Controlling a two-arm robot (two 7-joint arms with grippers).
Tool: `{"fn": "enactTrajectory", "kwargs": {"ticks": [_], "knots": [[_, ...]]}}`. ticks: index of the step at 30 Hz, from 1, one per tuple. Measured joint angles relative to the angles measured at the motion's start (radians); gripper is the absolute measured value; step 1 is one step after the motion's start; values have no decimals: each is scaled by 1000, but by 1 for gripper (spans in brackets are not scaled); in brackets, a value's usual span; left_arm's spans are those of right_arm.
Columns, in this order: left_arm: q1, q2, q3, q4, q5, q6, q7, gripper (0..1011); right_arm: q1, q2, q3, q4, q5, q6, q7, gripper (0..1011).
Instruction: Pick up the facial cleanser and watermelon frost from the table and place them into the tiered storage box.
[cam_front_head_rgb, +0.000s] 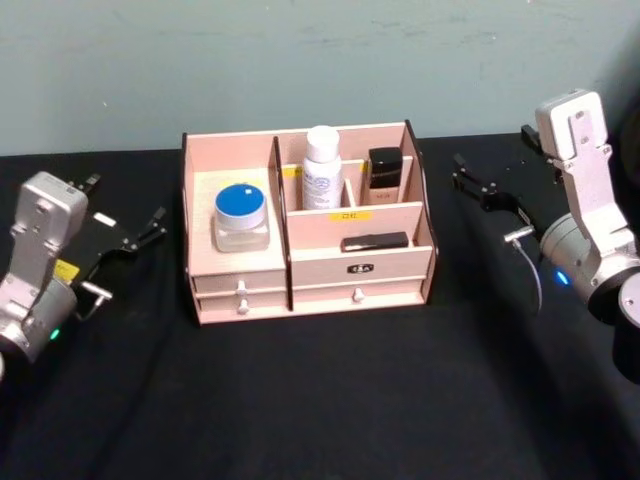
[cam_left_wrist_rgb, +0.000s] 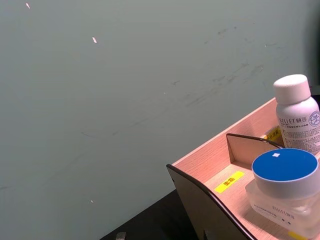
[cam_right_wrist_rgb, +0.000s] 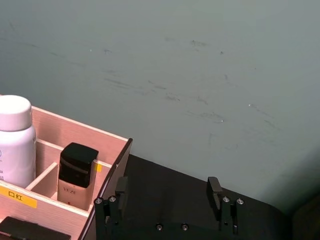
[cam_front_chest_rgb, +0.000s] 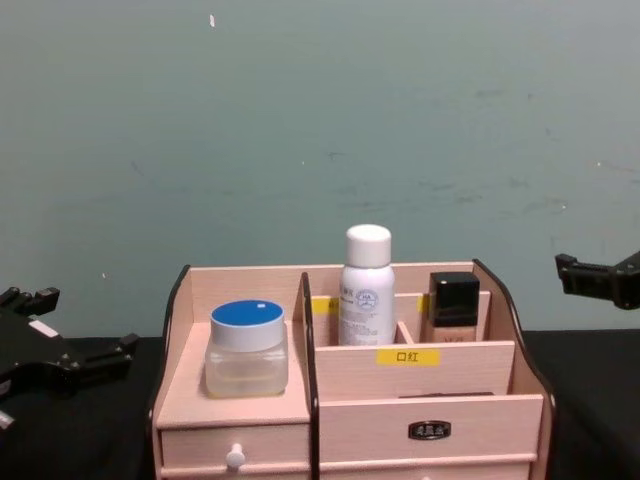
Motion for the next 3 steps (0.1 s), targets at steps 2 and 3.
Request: {"fn": "enactTrajectory", "kwargs": {"ticks": [2, 3], "knots": [[0, 0, 0, 0, 0, 0, 0, 1010, 0, 0, 0, -1, 0, 0, 0, 1002], [0, 0, 0, 0, 0, 0, 0, 1009, 0, 0, 0, -1, 0, 0, 0, 1002]]}}
